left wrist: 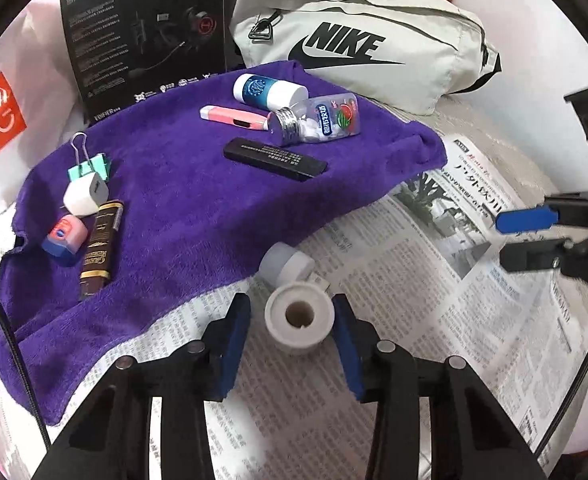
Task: Organize rigid objects
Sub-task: 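Grasp the white tape roll with the left gripper, then grasp the small white USB plug with the right gripper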
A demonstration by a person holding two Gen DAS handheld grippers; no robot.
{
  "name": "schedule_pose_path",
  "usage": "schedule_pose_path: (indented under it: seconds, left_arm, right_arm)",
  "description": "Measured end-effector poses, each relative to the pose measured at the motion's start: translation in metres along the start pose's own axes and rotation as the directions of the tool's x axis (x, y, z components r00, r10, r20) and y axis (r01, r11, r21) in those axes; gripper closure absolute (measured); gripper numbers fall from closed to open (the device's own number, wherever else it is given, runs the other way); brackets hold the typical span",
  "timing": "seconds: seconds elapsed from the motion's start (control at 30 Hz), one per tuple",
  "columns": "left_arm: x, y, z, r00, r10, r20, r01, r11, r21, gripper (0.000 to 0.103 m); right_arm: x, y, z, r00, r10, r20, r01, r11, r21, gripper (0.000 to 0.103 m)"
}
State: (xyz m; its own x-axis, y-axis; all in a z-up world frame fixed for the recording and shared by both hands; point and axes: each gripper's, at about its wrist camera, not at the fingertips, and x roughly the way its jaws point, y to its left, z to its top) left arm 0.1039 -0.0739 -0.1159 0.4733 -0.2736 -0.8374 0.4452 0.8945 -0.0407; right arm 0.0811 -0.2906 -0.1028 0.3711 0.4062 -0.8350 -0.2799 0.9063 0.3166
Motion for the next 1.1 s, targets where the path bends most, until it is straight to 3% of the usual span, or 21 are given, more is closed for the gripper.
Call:
schedule_pose_path:
  seconds: [0.03, 0.07, 0.27, 0.77, 1.1]
  left_arm:
    - [0.000, -0.001, 0.001, 1.000, 0.001, 0.000, -0.001, 1.000, 0.006, 0.075]
    - [0.000, -0.001, 0.001, 1.000, -0.004, -0.003, 0.005, 1.000, 0.012, 0.076]
    - [-0.007, 0.005, -0.004, 1.000, -0.011, -0.004, 0.011, 1.000, -0.005, 0.076]
    - [-0.041, 0.074, -0.057, 0.992, 0.120, -0.030, -0.123, 0.983, -0.136, 0.076]
    - [-0.055, 0.096, -0.076, 0.995, 0.103, -0.010, -0.103, 0.972, -0.213, 0.076]
  right_arm:
    - [0.000, 0.000, -0.001, 1.000, 0.000, -0.002, 0.000, 1.000, -0.001, 0.048]
    - [0.001, 0.000, -0.001, 1.000, 0.003, -0.004, -0.003, 1.000, -0.001, 0.048]
    - [0.006, 0.010, 0.003, 1.000, 0.012, -0.010, -0.013, 1.000, -0.014, 0.048]
    - [0.050, 0.094, 0.032, 0.994, 0.100, -0.041, -0.104, 0.984, -0.143, 0.048]
    - [0.097, 0.138, 0.050, 0.993, 0.089, -0.072, -0.102, 0.977, -0.190, 0.048]
